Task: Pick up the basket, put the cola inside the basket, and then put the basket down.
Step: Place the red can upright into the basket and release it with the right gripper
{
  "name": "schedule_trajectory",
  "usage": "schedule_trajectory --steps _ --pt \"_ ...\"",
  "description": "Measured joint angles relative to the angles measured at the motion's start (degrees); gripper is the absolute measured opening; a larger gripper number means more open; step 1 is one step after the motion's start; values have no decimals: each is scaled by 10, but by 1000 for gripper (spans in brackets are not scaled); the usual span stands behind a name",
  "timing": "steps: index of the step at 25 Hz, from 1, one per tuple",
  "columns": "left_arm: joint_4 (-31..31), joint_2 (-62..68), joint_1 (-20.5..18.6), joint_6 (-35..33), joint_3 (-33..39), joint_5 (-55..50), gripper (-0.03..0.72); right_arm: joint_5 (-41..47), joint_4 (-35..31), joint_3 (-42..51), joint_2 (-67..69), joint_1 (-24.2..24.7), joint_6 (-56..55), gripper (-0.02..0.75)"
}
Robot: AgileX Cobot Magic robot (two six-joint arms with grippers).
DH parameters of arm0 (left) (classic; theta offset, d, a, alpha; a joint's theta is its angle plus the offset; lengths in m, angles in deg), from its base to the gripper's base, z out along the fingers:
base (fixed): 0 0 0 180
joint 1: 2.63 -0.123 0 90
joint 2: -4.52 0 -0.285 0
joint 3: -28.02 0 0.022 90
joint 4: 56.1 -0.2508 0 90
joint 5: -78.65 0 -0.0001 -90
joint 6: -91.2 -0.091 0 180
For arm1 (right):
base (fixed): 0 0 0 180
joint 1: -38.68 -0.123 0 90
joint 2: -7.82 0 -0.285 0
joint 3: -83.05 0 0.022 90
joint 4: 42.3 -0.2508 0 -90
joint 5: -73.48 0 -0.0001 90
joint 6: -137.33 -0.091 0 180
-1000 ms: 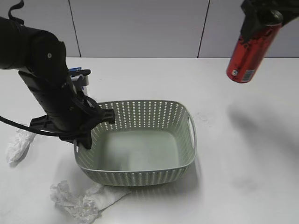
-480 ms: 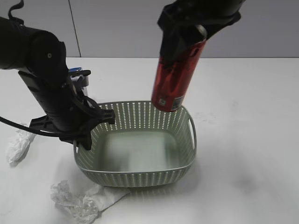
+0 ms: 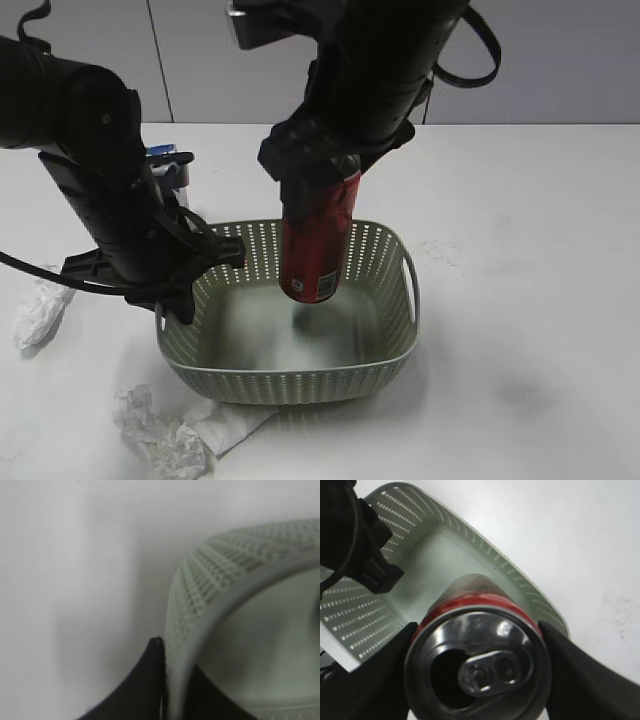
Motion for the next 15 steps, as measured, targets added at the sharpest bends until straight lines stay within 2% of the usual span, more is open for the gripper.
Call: schedule_trajectory --steps 7,15 --pt "2 0 0 0 0 -3 -2 -72 -7 70 6 0 0 498" --pt "10 1 0 0 0 -8 -2 -81 -19 98 19 -1 18 508"
